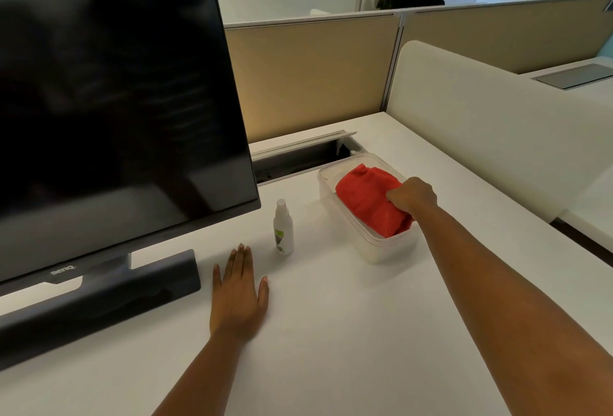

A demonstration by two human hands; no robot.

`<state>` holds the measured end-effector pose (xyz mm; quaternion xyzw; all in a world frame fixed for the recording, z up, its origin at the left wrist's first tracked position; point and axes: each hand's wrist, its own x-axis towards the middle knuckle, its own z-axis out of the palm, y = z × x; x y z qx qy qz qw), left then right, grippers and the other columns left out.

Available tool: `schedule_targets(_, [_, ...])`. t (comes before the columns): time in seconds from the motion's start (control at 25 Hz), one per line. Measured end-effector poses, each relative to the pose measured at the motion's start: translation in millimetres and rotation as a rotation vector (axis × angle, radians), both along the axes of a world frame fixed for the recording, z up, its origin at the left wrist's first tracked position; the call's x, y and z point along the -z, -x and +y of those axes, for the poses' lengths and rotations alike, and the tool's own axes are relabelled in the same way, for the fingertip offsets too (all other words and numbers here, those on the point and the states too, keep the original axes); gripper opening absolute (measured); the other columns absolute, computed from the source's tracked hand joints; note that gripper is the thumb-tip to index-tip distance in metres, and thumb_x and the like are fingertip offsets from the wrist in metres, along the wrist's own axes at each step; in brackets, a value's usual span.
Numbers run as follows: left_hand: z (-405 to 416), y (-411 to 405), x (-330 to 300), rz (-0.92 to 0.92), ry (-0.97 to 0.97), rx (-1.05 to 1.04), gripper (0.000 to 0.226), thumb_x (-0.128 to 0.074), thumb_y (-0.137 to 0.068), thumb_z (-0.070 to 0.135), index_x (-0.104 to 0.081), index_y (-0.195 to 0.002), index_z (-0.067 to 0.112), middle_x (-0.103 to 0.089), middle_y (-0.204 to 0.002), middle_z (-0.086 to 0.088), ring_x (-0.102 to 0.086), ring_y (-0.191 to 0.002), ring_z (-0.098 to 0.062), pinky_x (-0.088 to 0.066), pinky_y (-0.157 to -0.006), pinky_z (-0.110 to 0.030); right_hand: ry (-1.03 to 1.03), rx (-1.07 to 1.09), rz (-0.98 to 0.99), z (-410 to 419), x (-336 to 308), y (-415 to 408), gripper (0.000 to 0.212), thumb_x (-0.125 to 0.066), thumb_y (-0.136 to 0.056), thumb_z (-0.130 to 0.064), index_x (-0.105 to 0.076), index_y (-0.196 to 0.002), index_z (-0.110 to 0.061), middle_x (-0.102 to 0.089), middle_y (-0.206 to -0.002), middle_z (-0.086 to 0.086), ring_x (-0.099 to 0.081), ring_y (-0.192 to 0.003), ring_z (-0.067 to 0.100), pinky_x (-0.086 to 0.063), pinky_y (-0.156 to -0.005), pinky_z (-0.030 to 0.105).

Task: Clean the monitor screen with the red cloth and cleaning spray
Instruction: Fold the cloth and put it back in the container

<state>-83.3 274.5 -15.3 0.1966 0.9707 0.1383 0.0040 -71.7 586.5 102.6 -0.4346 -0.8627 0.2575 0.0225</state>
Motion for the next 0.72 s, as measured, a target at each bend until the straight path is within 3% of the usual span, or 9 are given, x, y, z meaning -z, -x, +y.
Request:
schedule_targets(0.12, [-0.4,0.8,1.4,0.003,0.032,-0.002,0.062,-0.015,-0.095,0.041,0.016,-0.141,0.014,0.013,-0.155,-0.003,0.012,-0.142,-0.016,0.014,-0.113,-0.037,-0.427,-0.179,-0.161,-6.0,-5.4,0.4,0.033,-0.057,-0.085,-0.030,-0.057,-0.109,-0.007,-0.062,-0.110,0.013,-0.059,-0.101,0.032,-0.043,-0.074,0.034])
schedule_targets(0.24, [-0.2,0.5,1.8,-0.001,0.056,0.001,0.062,-0.015,-0.095,0.041,0.014,-0.142,0.013,0.011,-0.155,-0.003,0.011,-0.142,-0.015,0.013,-0.114,-0.038,-0.720,-0.332,-0.059,-7.3,-16.1,4.2,0.024,-0.057,-0.086,-0.020,-0.062,-0.108,-0.011,-0.064,-0.107,0.009,-0.058,-0.100,0.030,-0.044,-0.077,0.034])
schedule_targets(0.28, [-0.4,0.6,1.8,-0.005,0.063,0.001,0.061,-0.014,-0.095,0.041,0.014,-0.142,0.013,0.011,-0.155,-0.003,0.011,-0.142,-0.015,0.013,-0.114,-0.039,-0.695,-0.418,-0.087,-5.8,-16.9,4.9,0.026,-0.058,-0.085,-0.019,-0.062,-0.111,-0.014,-0.063,-0.112,0.008,-0.057,-0.104,0.029,-0.045,-0.082,0.036])
schedule_targets(0.4, [-0.6,0.0,0.9,-0.012,0.069,0.002,0.061,-0.015,-0.095,0.041,0.013,-0.142,0.014,0.011,-0.156,-0.002,0.012,-0.142,-0.015,0.012,-0.115,-0.040,-0.433,-0.671,-0.461,-8.3,-12.9,0.1,0.049,-0.066,-0.081,-0.031,-0.051,-0.128,-0.025,-0.050,-0.132,0.005,-0.047,-0.120,0.027,-0.042,-0.096,0.039])
schedule_targets(0.48, [0.0,-0.7,-0.3,-0.015,0.071,0.001,0.061,-0.015,-0.095,0.041,0.013,-0.142,0.014,0.011,-0.156,-0.002,0.012,-0.142,-0.015,0.012,-0.115,-0.040,-0.382,-0.750,-0.619,-9.4,-3.0,-1.4,0.061,-0.066,-0.081,-0.032,-0.041,-0.136,-0.024,-0.044,-0.138,0.008,-0.043,-0.125,0.029,-0.040,-0.103,0.039])
schedule_targets(0.6, [0.1,-1.3,-1.4,-0.023,0.082,0.003,0.061,-0.014,-0.095,0.041,0.014,-0.142,0.014,0.013,-0.155,-0.002,0.013,-0.142,-0.015,0.013,-0.114,-0.040,-0.248,-0.693,-0.571,-5.9,7.2,2.2,0.058,-0.061,-0.086,-0.026,-0.037,-0.139,-0.018,-0.043,-0.140,0.012,-0.042,-0.125,0.031,-0.036,-0.106,0.038])
schedule_targets(0.72, [0.1,-0.7,-2.0,-0.029,0.088,0.003,0.061,-0.014,-0.095,0.042,0.014,-0.142,0.014,0.013,-0.155,-0.002,0.013,-0.142,-0.016,0.014,-0.114,-0.039,-0.300,-0.722,-0.551,-4.3,13.3,3.5,0.054,-0.058,-0.087,-0.024,-0.039,-0.138,-0.018,-0.043,-0.139,0.013,-0.043,-0.125,0.032,-0.035,-0.104,0.037])
